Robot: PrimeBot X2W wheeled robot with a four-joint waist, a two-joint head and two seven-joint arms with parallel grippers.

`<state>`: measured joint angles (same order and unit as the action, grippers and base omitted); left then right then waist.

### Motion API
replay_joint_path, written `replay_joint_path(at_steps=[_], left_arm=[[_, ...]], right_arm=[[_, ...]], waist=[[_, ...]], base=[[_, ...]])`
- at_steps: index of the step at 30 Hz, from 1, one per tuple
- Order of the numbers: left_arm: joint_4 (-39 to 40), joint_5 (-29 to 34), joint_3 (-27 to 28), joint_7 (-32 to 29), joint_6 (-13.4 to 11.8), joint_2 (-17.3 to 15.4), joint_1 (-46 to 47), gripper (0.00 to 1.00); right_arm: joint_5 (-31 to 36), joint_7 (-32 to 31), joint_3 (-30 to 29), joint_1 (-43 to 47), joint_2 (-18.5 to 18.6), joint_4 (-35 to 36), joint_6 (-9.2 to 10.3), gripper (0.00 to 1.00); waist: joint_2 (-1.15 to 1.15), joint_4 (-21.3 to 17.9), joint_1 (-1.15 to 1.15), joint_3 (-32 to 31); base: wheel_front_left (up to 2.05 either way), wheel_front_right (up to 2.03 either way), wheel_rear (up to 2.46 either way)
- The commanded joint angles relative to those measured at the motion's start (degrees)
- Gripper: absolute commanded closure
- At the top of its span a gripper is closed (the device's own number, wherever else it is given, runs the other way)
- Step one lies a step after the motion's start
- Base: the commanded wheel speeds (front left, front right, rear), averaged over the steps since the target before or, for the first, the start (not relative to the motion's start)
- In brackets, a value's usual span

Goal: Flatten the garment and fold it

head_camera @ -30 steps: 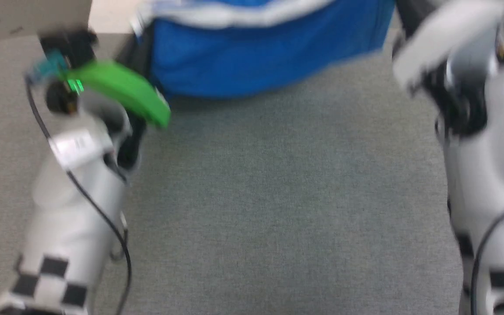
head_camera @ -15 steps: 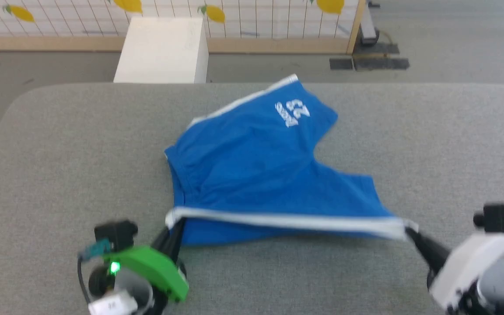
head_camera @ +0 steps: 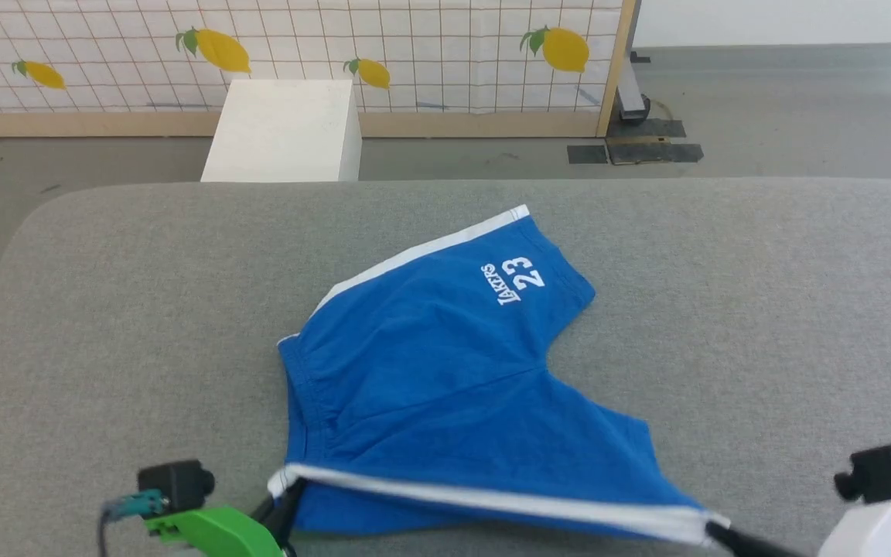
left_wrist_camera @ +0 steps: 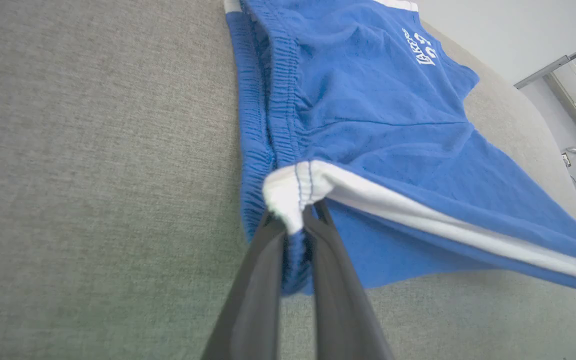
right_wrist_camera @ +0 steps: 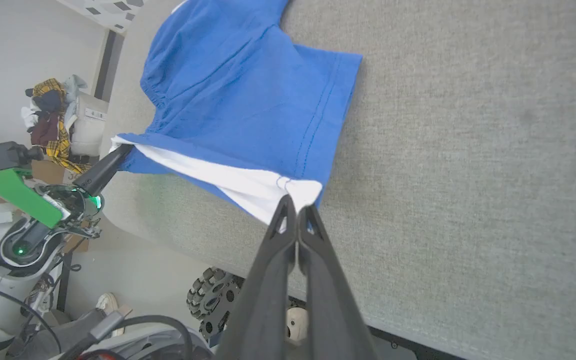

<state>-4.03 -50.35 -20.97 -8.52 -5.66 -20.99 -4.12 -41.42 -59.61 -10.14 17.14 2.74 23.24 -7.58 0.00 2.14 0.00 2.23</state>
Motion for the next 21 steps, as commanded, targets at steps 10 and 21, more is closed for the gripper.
replay_joint_path(at_steps=[10,21], left_arm=[[1.0,-1.5,4.6,3.3,-0.7,0.9,8.4,1.00],[-7.5,0.6,5.1,6.0,0.9,2.4,22.9,1.00]], right_arm=[[8.0,11.0,0.3,-22.1,0.1,-10.3,0.09,1.00],[17.5,26.2,7.4,-50.2,0.1,-36.2,0.09,1.00]], waist=[[0.00,0.4,0.00,5.9],[0.00,3.5,0.00,15.4]], base=[[0.00,0.00,0.00],[0.00,0.00,0.00]])
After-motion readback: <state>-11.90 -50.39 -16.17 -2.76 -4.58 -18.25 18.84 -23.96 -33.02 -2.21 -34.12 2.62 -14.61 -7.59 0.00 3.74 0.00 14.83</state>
